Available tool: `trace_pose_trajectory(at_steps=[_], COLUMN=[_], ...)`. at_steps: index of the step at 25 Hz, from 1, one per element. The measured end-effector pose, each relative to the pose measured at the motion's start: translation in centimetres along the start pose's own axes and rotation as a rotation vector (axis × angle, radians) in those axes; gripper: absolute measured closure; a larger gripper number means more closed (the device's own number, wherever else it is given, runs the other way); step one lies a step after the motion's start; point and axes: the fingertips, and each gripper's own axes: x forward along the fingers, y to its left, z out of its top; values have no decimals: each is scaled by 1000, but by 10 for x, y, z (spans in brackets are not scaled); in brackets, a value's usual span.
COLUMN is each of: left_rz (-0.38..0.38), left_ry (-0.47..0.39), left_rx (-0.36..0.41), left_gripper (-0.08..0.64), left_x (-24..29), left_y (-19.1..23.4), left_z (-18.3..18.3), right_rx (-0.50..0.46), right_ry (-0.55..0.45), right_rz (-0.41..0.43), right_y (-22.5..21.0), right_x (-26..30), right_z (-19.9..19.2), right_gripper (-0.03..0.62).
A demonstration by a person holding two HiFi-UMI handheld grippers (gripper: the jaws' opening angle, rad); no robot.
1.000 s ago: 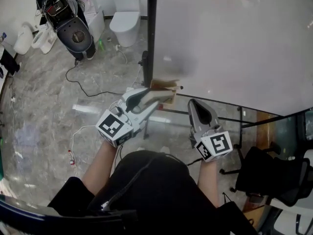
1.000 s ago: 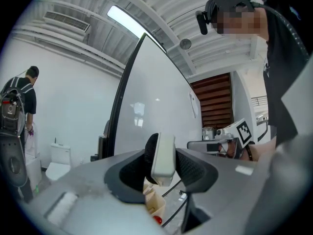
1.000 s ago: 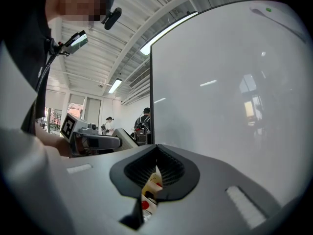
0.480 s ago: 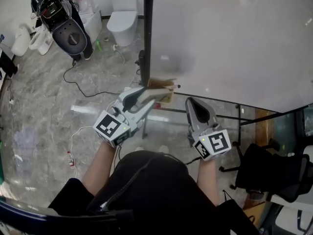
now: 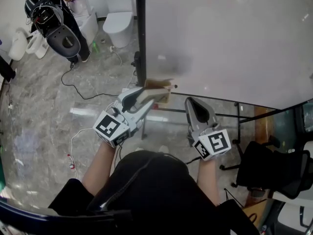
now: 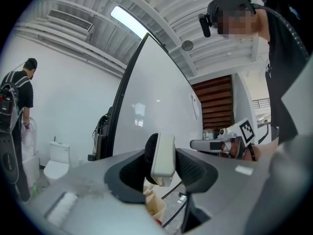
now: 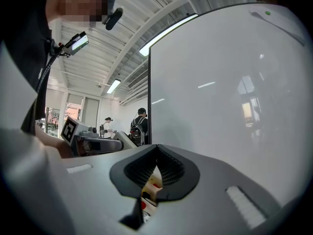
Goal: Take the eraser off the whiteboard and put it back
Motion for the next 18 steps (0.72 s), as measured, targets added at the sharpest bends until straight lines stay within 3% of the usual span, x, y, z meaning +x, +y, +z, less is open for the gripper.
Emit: trace_pose_trajectory(at_steps=[18], left_rz=[-9], left_ry=[115], left_rx=[129], left_gripper=[376], left_x=[15], left_y=[10], left_z=[-22], right_rx=[9], right_ry=[11], right_rz=[-7], right_y=[-10], right_x=[4], right_z=[-5], right_gripper=[583])
